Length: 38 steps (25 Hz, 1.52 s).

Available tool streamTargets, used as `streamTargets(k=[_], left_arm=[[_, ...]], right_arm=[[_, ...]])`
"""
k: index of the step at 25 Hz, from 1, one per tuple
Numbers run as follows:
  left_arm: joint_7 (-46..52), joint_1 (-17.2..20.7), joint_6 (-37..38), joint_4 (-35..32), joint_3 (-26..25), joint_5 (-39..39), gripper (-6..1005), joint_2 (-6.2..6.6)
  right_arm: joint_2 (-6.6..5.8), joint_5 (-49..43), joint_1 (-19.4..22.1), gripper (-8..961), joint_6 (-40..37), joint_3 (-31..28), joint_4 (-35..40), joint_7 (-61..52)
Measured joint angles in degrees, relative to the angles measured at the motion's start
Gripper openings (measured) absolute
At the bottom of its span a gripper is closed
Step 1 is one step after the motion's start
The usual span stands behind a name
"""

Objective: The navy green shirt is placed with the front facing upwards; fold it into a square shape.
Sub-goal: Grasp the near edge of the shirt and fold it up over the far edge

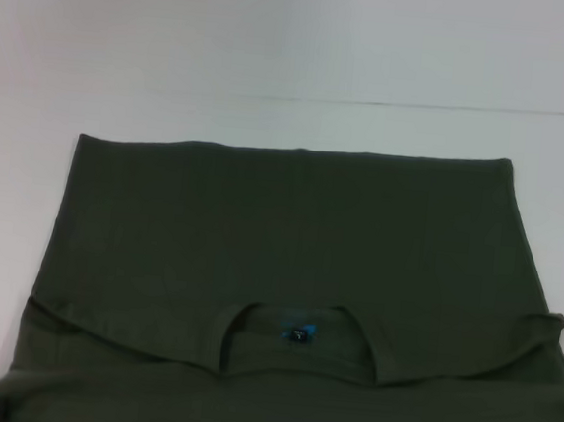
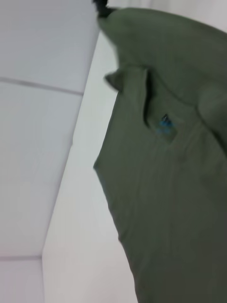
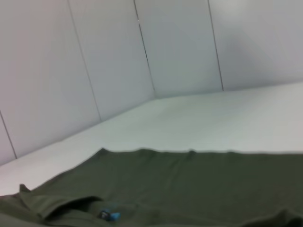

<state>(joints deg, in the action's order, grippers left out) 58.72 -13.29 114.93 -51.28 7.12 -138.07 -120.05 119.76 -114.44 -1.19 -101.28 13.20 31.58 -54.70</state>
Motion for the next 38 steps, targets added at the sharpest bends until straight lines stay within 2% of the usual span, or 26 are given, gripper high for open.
streamTargets(k=[9,15,20,22,23,24,28,30,35,38], left_arm=[[10.65,-4.85,-1.92,2.47,-3.55,2.84,42,1.11],[19.38,-8.74,-8.64,4.07,-4.67,6.44,42,1.11],[23.03,-13.10,-19.32,5.45,-3.10,6.80,43,0.02],[23.17,-14.76,-22.84,5.81,-2.66,7.13,43,-0.66],[23.31,-16.58,-27.14,6.01,-2.56,7.62,43,-1.61],[23.31,-16.58,-27.14,6.01,-2.56,7.62,43,-1.61],[23.43,-20.12,-35.61,5.88,-2.15,8.07,43,-3.55],[23.49,-21.48,-39.02,6.47,-1.27,8.09,42,-3.74],[24.14,-24.22,-47.00,8.71,1.30,8.22,42,-3.84],[24.21,-25.39,-51.34,10.00,4.22,8.79,42,-3.86]], right_arm=[[-0.33,-5.03,-10.68,49,3.63,-0.02,10.90,-25.90],[-1.37,-7.56,-19.36,50,4.80,0.00,16.50,-38.19],[-2.40,-7.78,-26.53,51,11.01,1.81,15.51,-41.69],[-2.31,-7.82,-28.83,51,15.73,3.69,14.70,-41.92],[-2.17,-7.82,-29.81,51,17.79,4.62,14.32,-41.95],[-1.99,-7.87,-30.68,51,20.75,5.92,13.85,-41.99],[-1.42,-7.74,-33.38,52,32.00,11.60,11.23,-42.00],[-1.08,-7.60,-34.67,52,37.11,14.04,9.18,-41.54],[-0.32,-7.22,-36.36,53,44.20,16.38,7.05,-40.67],[-0.26,-7.01,-37.27,54,47.12,16.91,6.02,-40.22]])
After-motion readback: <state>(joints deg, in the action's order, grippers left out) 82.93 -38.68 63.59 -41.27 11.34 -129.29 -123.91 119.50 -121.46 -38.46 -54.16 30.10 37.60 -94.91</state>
